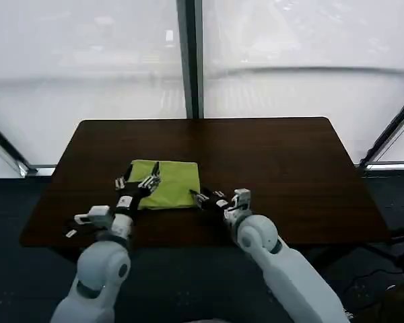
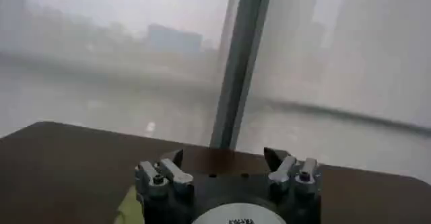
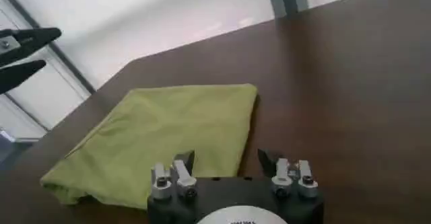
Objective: Fold and organize the clothes.
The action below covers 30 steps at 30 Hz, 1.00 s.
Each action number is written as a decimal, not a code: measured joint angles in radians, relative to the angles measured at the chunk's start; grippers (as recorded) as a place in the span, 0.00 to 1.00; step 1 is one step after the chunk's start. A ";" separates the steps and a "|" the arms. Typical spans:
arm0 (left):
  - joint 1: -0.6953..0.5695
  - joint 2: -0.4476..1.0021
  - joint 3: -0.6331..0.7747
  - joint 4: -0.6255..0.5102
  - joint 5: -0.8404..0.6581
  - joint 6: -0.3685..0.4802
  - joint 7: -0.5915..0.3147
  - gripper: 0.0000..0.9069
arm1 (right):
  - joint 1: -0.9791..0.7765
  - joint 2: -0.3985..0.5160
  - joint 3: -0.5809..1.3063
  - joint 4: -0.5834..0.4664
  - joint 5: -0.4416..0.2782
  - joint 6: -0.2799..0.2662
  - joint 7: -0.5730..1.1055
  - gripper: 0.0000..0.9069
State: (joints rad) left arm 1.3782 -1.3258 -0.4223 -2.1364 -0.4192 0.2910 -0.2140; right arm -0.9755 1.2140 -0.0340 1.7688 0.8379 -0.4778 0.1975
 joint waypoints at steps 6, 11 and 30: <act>0.009 0.000 -0.008 -0.004 0.002 -0.003 -0.001 0.97 | -0.014 -0.005 0.025 -0.007 -0.020 0.016 -0.006 0.00; 0.014 -0.003 -0.015 -0.002 0.006 -0.007 -0.001 0.97 | -0.039 -0.010 0.060 0.009 -0.051 0.016 0.020 0.00; 0.017 -0.013 -0.009 0.011 0.028 -0.031 0.003 0.97 | -0.175 -0.105 0.252 0.141 -0.188 -0.032 0.132 0.97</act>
State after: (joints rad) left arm 1.3949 -1.3388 -0.4316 -2.1250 -0.3916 0.2605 -0.2111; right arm -1.1506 1.1095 0.2175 1.9096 0.6495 -0.5094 0.3293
